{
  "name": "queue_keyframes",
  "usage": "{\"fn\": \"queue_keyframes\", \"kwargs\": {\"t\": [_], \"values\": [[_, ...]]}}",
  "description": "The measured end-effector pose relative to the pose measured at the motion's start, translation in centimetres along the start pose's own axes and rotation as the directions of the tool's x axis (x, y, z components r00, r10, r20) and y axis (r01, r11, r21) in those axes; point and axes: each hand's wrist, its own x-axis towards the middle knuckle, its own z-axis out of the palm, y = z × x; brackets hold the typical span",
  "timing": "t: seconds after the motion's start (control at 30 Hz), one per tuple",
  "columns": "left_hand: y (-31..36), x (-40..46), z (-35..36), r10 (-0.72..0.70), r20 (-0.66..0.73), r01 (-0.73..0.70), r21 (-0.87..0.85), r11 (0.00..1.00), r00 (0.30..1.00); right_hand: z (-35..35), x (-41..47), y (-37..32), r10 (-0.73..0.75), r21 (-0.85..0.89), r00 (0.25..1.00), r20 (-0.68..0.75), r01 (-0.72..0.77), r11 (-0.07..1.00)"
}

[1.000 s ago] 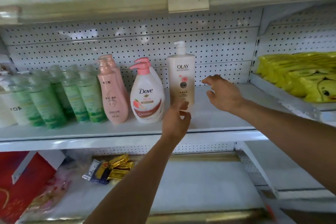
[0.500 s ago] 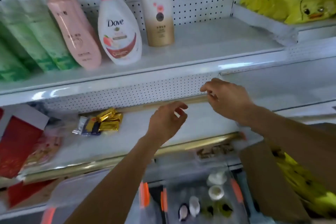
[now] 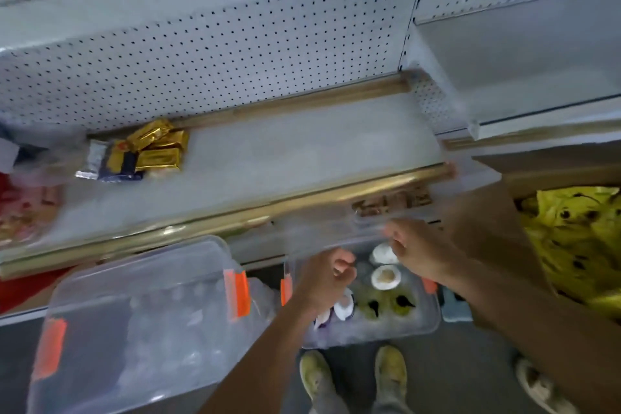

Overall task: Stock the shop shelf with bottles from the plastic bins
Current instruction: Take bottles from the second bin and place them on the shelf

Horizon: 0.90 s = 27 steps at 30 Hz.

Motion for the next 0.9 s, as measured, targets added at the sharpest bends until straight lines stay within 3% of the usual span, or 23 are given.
{"fn": "queue_keyframes", "kwargs": {"t": [0.2,0.33,0.5,0.6,0.77,0.9], "values": [[-5.4,4.5,6.0,-0.128,0.055,0.128,-0.003,0.992,0.99,10.3,2.6,6.6,0.282,0.154,0.947,0.156,-0.305,0.94],[-8.4,8.2,9.7,-0.165,0.13,0.161,0.042,0.986,0.978,15.8,4.3,10.1,0.447,0.358,0.872,0.2,-0.489,0.796],[-10.4,13.7,13.8,-0.19,0.163,0.186,0.043,0.982,0.968,19.2,8.5,12.3,0.618,0.506,0.771,0.157,-0.6,0.62],[-11.3,16.5,15.7,-0.178,0.166,0.169,0.065,0.983,0.97,20.2,10.9,12.6,0.645,0.59,0.746,0.165,-0.599,0.541],[-11.6,19.7,17.1,-0.147,0.212,0.138,0.054,0.989,0.966,21.4,12.6,12.9,0.652,0.627,0.754,0.075,-0.544,0.557],[-11.9,20.2,17.7,-0.179,0.239,0.181,0.012,0.983,0.954,21.0,13.0,12.8,0.69,0.454,0.722,0.056,-0.634,0.626]]}}
